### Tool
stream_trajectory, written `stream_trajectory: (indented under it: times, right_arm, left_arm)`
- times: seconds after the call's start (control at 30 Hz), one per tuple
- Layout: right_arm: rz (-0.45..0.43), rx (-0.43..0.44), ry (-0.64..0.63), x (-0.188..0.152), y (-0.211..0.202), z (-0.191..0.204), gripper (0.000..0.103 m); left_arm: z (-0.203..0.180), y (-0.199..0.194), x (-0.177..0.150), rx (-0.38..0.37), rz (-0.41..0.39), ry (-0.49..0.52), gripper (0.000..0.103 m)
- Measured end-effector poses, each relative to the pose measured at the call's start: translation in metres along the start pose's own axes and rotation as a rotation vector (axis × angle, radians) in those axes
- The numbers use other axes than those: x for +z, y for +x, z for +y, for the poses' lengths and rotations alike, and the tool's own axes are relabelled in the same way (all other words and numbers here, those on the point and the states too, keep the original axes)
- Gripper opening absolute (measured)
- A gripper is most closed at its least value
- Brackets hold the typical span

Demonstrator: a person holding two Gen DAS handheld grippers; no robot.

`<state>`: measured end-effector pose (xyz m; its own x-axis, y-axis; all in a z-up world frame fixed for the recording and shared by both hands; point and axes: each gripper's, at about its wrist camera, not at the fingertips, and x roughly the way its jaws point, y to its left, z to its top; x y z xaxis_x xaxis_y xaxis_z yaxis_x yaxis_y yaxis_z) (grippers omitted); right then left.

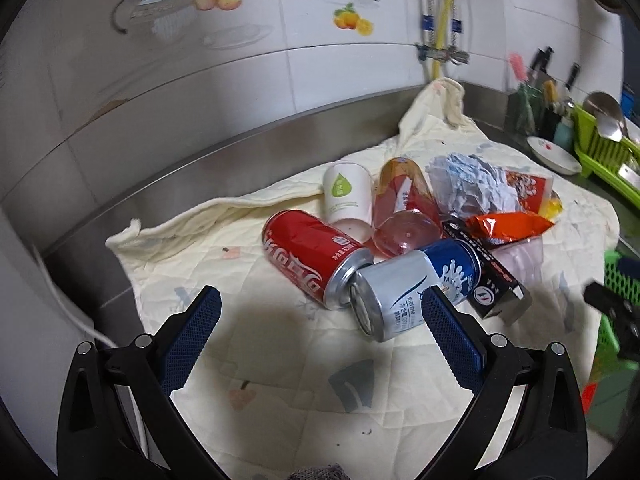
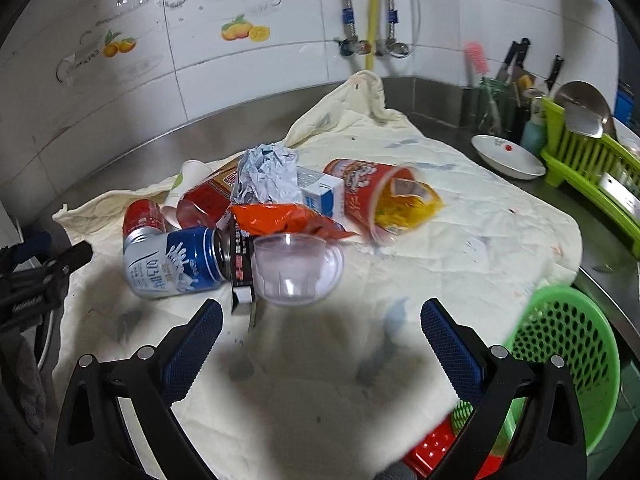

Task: Collect trash
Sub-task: 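Reach the right tool into the pile and grasp the crumpled grey plastic, then lift the crumpled grey plastic with the right tool toward the green basket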

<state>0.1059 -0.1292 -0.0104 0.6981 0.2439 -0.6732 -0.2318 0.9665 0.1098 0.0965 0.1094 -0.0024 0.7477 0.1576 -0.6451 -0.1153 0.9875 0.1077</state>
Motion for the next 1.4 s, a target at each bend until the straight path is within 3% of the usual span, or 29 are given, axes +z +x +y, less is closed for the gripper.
stream_trajectory:
  times: [0.23, 0.3, 0.5, 0.8, 0.9, 1.17, 1.33, 1.4]
  right_arm:
    - [0.064, 0.034, 0.002, 0.015, 0.033, 0.006, 0.093]
    - [0.099, 0.057, 0.019, 0.017, 0.045, 0.005, 0.087]
    - [0.161, 0.093, 0.054, 0.022, 0.072, 0.003, 0.079]
    - [0.145, 0.1, 0.077, 0.044, 0.084, -0.001, 0.079]
    - [0.148, 0.134, 0.08, 0.06, 0.089, -0.003, 0.079]
    - [0.102, 0.103, -0.061, 0.105, 0.11, 0.02, 0.075]
    - [0.144, 0.139, -0.108, 0.12, 0.136, 0.027, 0.071]
    - [0.152, 0.116, -0.159, 0.12, 0.143, 0.035, 0.067]
  left_arm:
    - [0.003, 0.007, 0.0, -0.047, 0.005, 0.102, 0.098]
    - [0.006, 0.01, -0.001, -0.083, 0.019, 0.109, 0.098]
    - [-0.005, 0.021, -0.003, -0.142, 0.031, 0.204, 0.098]
    - [-0.025, 0.032, 0.009, -0.205, 0.029, 0.301, 0.097]
    - [-0.031, 0.035, 0.015, -0.245, 0.031, 0.296, 0.097]
    - [-0.035, 0.045, 0.025, -0.265, 0.049, 0.255, 0.096]
    - [-0.033, 0.047, 0.031, -0.28, 0.046, 0.227, 0.096]
    - [-0.034, 0.047, 0.032, -0.283, 0.044, 0.229, 0.095]
